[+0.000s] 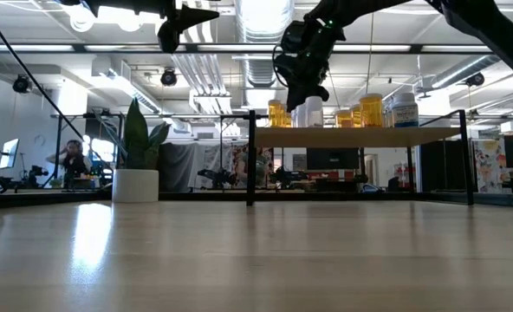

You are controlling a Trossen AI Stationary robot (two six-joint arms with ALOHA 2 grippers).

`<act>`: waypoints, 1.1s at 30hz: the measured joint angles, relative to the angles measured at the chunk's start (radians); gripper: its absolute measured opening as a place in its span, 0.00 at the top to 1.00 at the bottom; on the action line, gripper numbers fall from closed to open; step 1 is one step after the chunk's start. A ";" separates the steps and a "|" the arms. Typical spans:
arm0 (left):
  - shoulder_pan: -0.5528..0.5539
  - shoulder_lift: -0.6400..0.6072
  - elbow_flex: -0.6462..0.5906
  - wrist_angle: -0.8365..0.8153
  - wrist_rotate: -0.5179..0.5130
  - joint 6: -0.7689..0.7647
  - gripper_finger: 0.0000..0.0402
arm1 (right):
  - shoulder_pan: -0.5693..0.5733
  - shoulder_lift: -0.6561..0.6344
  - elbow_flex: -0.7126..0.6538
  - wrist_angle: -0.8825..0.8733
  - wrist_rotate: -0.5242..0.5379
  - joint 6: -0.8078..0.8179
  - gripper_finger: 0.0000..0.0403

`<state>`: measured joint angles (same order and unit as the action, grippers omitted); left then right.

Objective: Pick and place medicine bottles onto shelf by color
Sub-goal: Adjust the pill bottles on the shelf

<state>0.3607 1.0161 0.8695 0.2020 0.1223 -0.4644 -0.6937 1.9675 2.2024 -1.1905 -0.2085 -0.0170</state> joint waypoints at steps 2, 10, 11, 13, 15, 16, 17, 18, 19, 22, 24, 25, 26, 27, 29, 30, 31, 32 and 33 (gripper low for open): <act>0.000 0.000 0.003 0.000 0.000 0.000 0.68 | 0.000 0.000 -0.001 0.004 0.000 0.001 0.98; 0.000 0.000 0.008 0.000 0.000 0.000 0.68 | 0.001 0.000 -0.015 0.046 0.000 0.015 0.98; 0.000 0.000 0.008 0.000 0.000 0.000 0.68 | 0.001 0.000 -0.020 0.051 0.000 0.019 0.98; 0.000 0.000 0.008 0.000 0.001 0.000 0.68 | 0.002 0.000 -0.030 0.059 0.000 0.020 0.98; 0.000 0.000 0.009 0.000 0.001 0.000 0.68 | 0.002 -0.002 -0.040 0.067 -0.001 0.020 0.98; 0.000 0.000 0.009 0.000 0.001 0.000 0.68 | 0.002 -0.002 -0.046 0.073 -0.002 0.020 0.98; 0.000 0.000 0.010 0.000 0.001 0.000 0.68 | 0.002 -0.003 -0.051 0.079 -0.002 0.020 0.98; 0.000 0.000 0.010 0.000 0.001 0.000 0.68 | 0.004 -0.004 -0.055 0.086 -0.003 0.022 0.98; 0.000 0.000 0.010 0.000 0.001 0.000 0.68 | 0.006 -0.004 -0.058 0.094 -0.003 0.025 0.98; 0.000 0.000 0.010 0.000 0.001 0.000 0.68 | 0.013 -0.004 -0.067 0.133 -0.008 0.037 0.98; 0.000 0.000 0.012 -0.001 0.002 0.000 0.68 | 0.020 -0.003 -0.072 0.159 -0.009 0.044 0.98; 0.000 0.000 0.014 -0.001 0.002 0.000 0.68 | 0.024 -0.003 -0.074 0.167 -0.009 0.044 0.98; 0.000 0.000 0.014 0.000 0.002 0.000 0.68 | 0.027 -0.002 -0.075 0.175 -0.009 0.044 0.98; 0.000 0.000 0.014 0.000 0.003 0.000 0.68 | 0.030 -0.002 -0.076 0.181 -0.009 0.045 0.98; 0.000 0.000 0.013 -0.001 0.003 0.000 0.68 | 0.036 -0.002 -0.077 0.187 -0.009 0.045 0.98; 0.000 0.000 0.013 -0.001 0.003 0.000 0.68 | 0.038 -0.002 -0.077 0.188 -0.009 0.045 0.98; 0.000 0.000 0.013 0.000 0.003 0.000 0.68 | 0.040 -0.002 -0.077 0.191 -0.009 0.045 0.98; 0.000 0.000 0.013 0.000 0.004 0.000 0.68 | 0.042 -0.002 -0.079 0.197 -0.009 0.045 0.98; 0.000 0.000 0.013 0.000 0.004 0.000 0.68 | 0.043 -0.001 -0.079 0.204 -0.009 0.045 0.98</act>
<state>0.3603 1.0164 0.8822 0.2016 0.1261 -0.4641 -0.6510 1.9663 2.1231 -0.9864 -0.2176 0.0280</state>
